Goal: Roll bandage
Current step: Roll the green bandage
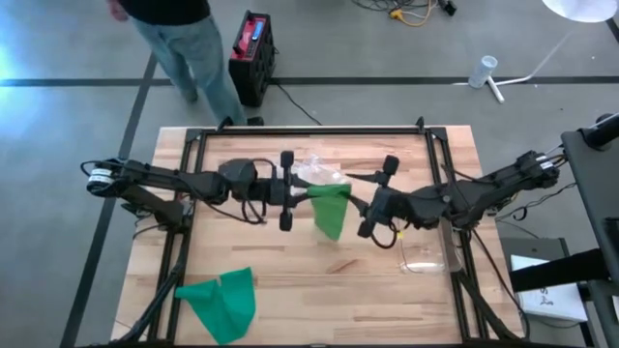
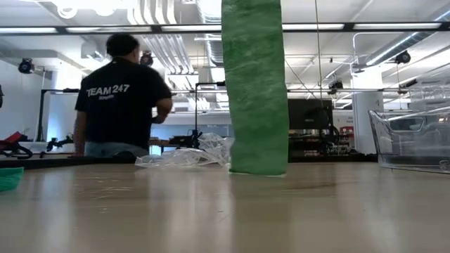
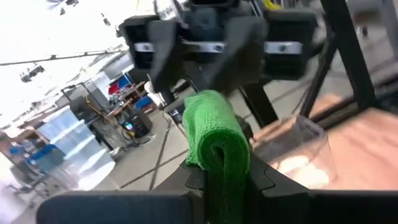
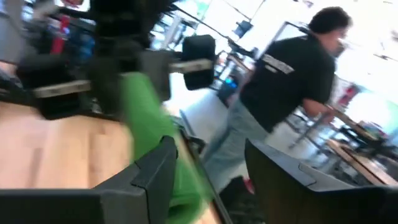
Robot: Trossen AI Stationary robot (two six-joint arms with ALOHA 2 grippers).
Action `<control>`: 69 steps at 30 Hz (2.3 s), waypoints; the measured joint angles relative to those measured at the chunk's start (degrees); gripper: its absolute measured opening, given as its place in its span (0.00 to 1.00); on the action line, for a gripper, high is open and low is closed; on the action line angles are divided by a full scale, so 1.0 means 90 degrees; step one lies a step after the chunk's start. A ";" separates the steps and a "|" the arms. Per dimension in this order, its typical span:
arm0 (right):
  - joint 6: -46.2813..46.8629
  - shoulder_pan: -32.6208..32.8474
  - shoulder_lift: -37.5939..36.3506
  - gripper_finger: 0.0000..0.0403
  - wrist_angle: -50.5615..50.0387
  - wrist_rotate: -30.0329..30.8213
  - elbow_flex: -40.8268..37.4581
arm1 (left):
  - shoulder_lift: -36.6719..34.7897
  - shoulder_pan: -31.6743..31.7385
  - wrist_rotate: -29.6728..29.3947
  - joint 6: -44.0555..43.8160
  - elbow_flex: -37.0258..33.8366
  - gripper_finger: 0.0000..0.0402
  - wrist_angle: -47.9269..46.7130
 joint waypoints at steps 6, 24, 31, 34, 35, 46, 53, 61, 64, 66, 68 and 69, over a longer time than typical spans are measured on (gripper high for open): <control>-0.0163 -0.0018 -0.0166 0.43 0.0011 0.0219 0.0039 | 0.0000 -0.0222 -0.0341 0.0206 -0.0007 0.07 -0.0236; 0.1202 -0.0018 -0.0102 0.30 -0.0961 -0.1254 0.0039 | -0.0007 -0.0372 -0.0657 0.0383 -0.0007 0.07 -0.0272; 0.1855 -0.0137 -0.0114 0.11 -0.1115 -0.1826 0.0046 | -0.0007 -0.0429 -0.0677 0.0647 -0.0021 0.06 -0.0047; 0.2006 -0.0234 -0.0114 0.03 -0.1135 -0.2577 0.0061 | -0.0007 -0.0436 -0.0622 0.0741 -0.0022 0.07 -0.0005; 0.2035 -0.0260 -0.0114 0.01 -0.1140 -0.2684 0.0063 | -0.0007 -0.0441 -0.0613 0.0742 -0.0022 0.07 -0.0017; 0.1669 -0.0344 -0.0179 0.00 -0.1381 -0.1355 0.0134 | -0.0047 -0.0539 0.0045 0.0603 -0.0007 0.06 -0.0242; 0.1780 -0.0145 -0.0194 0.09 -0.1314 -0.1815 0.0426 | -0.0221 -0.0531 -0.0804 0.0670 -0.0007 0.07 -0.0483; 0.2045 -0.0141 -0.0170 0.29 -0.1442 -0.2278 0.0391 | -0.0285 -0.0531 -0.0841 0.0533 -0.0007 0.07 -0.0505; 0.2217 -0.0141 -0.0170 0.33 -0.1521 -0.2280 0.0386 | -0.0344 -0.0531 -0.0841 0.0519 -0.0007 0.06 -0.0486; 0.2266 -0.0141 -0.0170 0.35 -0.1562 -0.2284 0.0386 | -0.0347 -0.0529 -0.0786 0.0519 -0.0007 0.06 -0.0452; 0.2319 -0.0141 -0.0170 0.35 -0.1591 -0.2298 0.0386 | -0.0347 -0.0522 -0.0624 0.0498 -0.0010 0.07 -0.0410; 0.2370 -0.0141 -0.0171 0.34 -0.1592 -0.2312 0.0386 | -0.0347 -0.0521 -0.0535 0.0493 -0.0010 0.07 -0.0402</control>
